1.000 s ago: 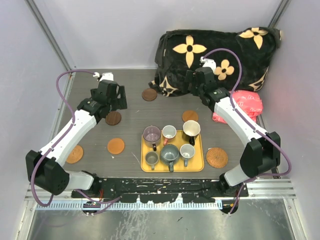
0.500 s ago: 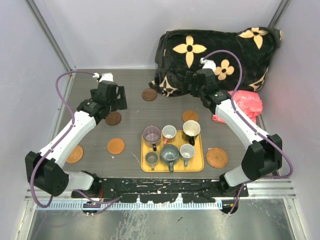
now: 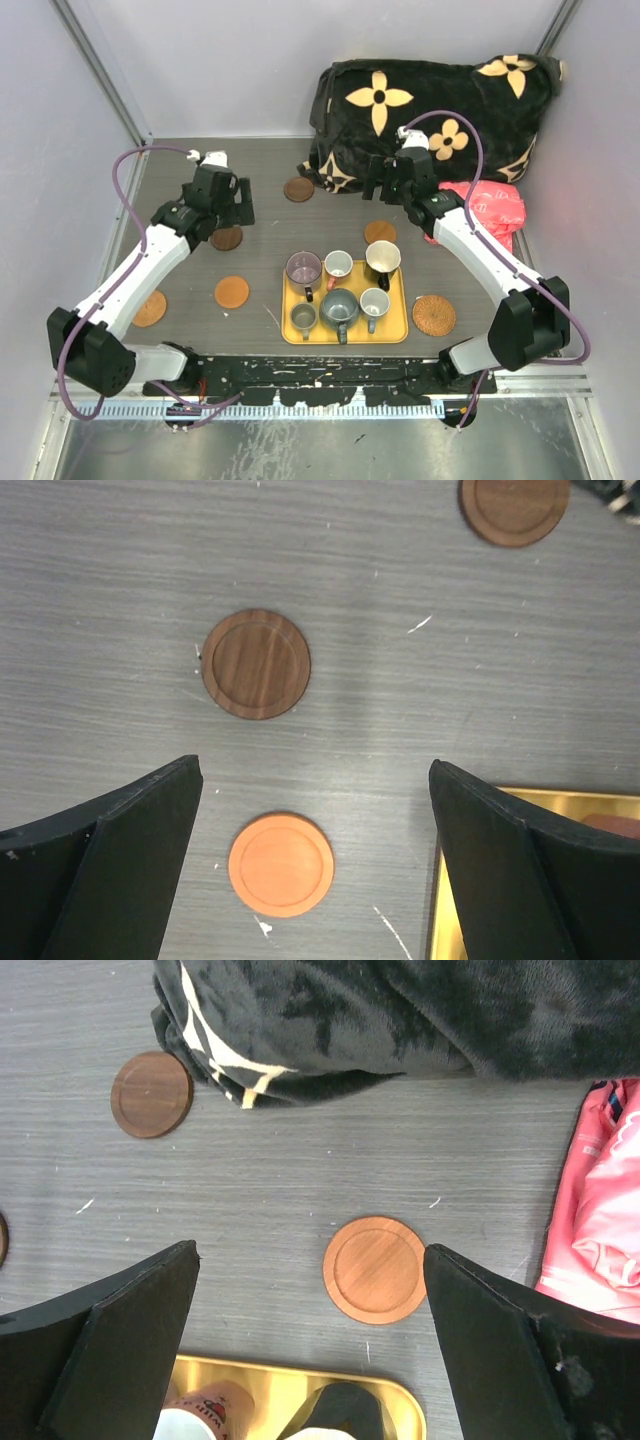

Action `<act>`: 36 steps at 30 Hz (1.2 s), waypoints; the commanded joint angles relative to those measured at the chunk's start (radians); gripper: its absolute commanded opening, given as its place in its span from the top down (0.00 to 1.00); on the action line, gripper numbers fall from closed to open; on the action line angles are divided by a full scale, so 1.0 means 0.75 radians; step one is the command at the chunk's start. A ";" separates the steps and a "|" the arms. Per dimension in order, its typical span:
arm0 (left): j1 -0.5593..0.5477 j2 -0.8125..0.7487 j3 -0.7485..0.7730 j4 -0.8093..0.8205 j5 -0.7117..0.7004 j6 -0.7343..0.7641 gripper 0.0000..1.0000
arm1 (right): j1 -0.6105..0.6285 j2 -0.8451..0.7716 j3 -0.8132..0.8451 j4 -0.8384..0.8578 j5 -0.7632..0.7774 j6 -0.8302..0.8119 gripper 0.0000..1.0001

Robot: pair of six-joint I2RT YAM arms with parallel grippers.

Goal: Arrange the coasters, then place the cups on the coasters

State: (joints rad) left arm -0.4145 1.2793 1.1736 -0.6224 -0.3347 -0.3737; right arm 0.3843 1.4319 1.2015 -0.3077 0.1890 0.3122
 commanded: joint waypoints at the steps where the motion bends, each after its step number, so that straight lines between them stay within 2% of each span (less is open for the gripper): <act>1: 0.004 0.066 0.076 -0.137 0.005 -0.021 0.01 | 0.005 -0.083 -0.032 0.064 -0.029 -0.028 0.00; 9: 0.004 0.088 0.052 -0.154 -0.002 -0.063 0.01 | 0.006 -0.094 -0.061 0.070 -0.034 -0.056 0.00; 15: 0.043 0.160 0.090 -0.248 -0.018 -0.080 0.00 | 0.006 -0.085 -0.055 0.071 -0.064 -0.052 0.00; 18: 0.117 0.180 0.077 -0.261 0.096 -0.084 0.12 | 0.005 -0.084 -0.056 0.071 -0.069 -0.052 0.00; 24: 0.126 0.155 0.046 -0.218 0.216 -0.076 0.14 | 0.005 -0.088 -0.070 0.071 -0.083 -0.058 0.00; 30: 0.127 0.176 0.050 -0.239 0.116 -0.086 0.22 | 0.005 -0.089 -0.072 0.071 -0.116 -0.046 0.04; 36: 0.127 0.259 0.065 -0.187 0.049 -0.124 0.36 | 0.005 -0.091 -0.084 0.071 -0.138 -0.039 0.08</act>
State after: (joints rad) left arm -0.3195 1.4422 1.1965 -0.8040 -0.2546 -0.4412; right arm 0.3843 1.4048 1.1412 -0.2989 0.1055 0.2852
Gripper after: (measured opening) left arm 0.687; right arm 0.933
